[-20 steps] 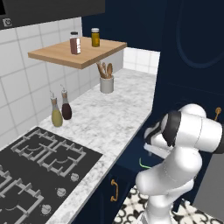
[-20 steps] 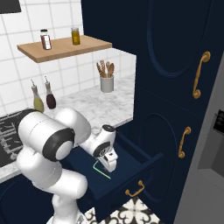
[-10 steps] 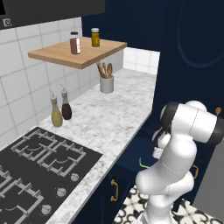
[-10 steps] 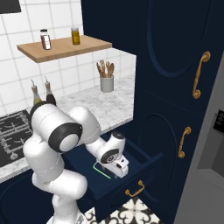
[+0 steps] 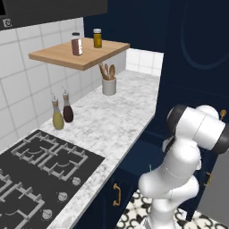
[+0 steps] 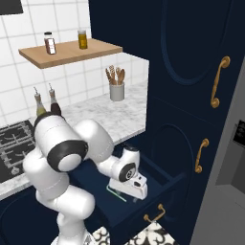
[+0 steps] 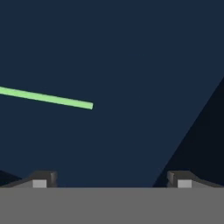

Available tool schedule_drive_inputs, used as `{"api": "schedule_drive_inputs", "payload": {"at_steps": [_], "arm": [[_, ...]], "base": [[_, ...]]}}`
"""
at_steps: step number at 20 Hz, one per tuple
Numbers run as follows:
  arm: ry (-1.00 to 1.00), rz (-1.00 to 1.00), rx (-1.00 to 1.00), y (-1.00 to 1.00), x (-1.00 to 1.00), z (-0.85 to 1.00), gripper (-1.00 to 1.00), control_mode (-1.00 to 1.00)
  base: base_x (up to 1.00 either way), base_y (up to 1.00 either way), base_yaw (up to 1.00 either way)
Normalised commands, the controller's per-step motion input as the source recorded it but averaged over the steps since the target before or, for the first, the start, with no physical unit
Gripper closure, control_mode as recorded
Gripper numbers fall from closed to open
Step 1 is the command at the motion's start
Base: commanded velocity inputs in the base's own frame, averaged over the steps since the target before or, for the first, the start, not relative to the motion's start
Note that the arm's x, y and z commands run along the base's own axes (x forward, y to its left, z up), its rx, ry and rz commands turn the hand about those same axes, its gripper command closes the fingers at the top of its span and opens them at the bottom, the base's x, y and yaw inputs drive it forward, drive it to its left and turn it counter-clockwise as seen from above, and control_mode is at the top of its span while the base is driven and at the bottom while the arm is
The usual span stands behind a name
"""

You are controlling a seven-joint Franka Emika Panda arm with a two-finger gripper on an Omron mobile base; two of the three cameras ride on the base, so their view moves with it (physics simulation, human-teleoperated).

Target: Take a straw from the drawer in front and place it inside the glass cup on the dining counter.

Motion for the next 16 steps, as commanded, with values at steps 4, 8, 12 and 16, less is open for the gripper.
{"api": "schedule_drive_inputs", "payload": {"at_steps": [4, 8, 12, 16], "arm": [[0.0, 0.11, -0.02, -0.54, -0.94, -0.01, -1.0, -1.0], [-0.12, 0.11, 0.0, -0.53, -0.86, 0.09, -1.0, -1.0], [-0.11, 0.03, 0.0, -0.01, 0.28, 0.54, -1.0, -1.0], [-0.04, 0.0, 0.0, 0.42, 1.0, 0.72, -1.0, -1.0]], "base": [[0.0, 0.0, 0.0], [0.0, 0.0, 0.0], [0.0, 0.0, 0.0], [0.0, 0.0, 0.0]]}}
